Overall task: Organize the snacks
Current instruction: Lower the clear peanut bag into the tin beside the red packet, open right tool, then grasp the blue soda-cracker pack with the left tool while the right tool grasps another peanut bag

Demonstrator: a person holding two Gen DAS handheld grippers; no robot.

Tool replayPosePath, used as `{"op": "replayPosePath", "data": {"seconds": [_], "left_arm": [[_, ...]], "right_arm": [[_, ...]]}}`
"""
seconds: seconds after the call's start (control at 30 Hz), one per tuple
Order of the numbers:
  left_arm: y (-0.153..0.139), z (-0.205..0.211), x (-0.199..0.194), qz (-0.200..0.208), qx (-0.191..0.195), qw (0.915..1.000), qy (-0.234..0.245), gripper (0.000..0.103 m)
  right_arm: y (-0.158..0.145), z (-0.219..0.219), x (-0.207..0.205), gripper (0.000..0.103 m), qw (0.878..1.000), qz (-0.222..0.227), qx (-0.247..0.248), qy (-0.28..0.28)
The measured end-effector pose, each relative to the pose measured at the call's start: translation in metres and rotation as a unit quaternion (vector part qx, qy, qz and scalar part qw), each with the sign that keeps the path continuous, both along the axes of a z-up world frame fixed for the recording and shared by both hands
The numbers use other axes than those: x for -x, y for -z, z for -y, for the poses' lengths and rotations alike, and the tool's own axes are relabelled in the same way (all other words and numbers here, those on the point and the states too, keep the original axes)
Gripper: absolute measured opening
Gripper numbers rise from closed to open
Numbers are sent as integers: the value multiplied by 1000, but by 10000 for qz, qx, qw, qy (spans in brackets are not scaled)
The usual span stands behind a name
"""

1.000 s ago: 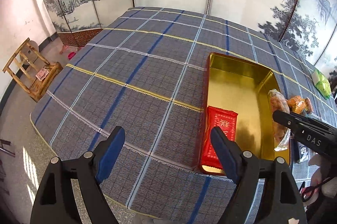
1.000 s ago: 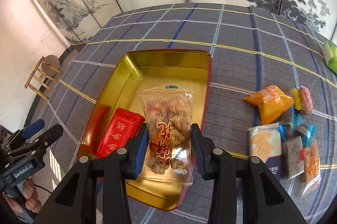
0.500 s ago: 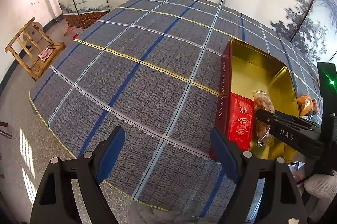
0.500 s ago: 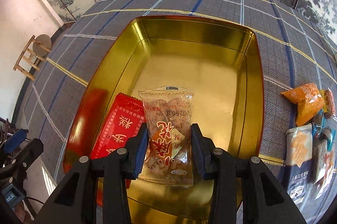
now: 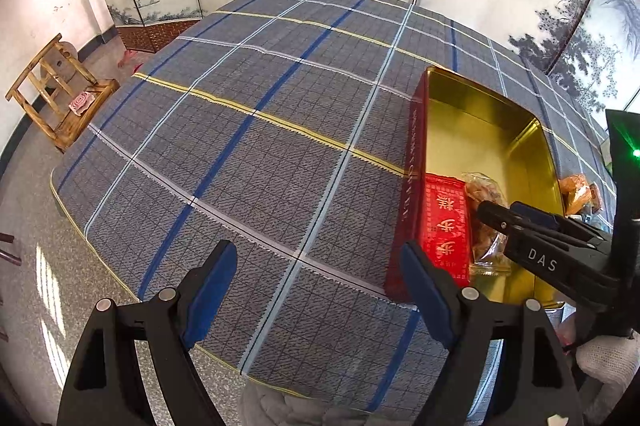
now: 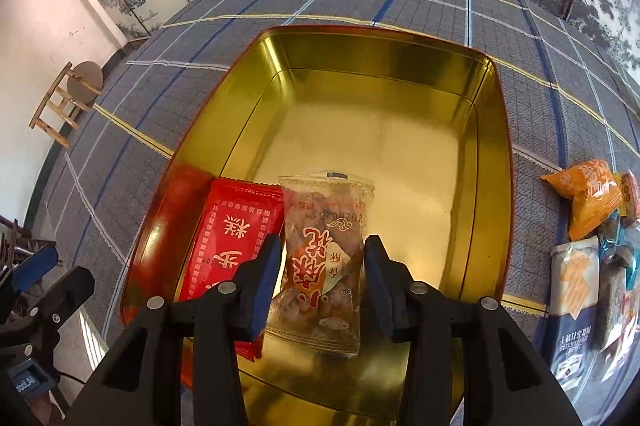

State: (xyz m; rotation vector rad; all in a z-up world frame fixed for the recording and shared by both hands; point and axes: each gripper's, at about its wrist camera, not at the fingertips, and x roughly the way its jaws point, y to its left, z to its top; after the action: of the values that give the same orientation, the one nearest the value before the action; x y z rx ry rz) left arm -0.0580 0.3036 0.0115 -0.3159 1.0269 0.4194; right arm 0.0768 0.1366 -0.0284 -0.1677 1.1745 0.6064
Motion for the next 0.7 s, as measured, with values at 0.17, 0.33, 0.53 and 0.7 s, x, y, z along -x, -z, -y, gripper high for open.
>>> {"op": "replayPosePath", "data": {"seconds": [0.17,0.33,0.53,0.7], "left_arm": [[-7,10,0,55,26,10000,41,81],[-21,27,-4,207,11,9997,158,81],[-32,60,-21,279,4,9984,491,81],[-32,104,-45,205,38,9950,981,81]], "right_arm": [[-21,11,8,57,9994,231,-252,-94],[-51,53,14,57,9962,418,-767,-6],[-67,150,11,57,9935,826,-571,527],[-48,230,4,57,9899,1067,375,851]]}}
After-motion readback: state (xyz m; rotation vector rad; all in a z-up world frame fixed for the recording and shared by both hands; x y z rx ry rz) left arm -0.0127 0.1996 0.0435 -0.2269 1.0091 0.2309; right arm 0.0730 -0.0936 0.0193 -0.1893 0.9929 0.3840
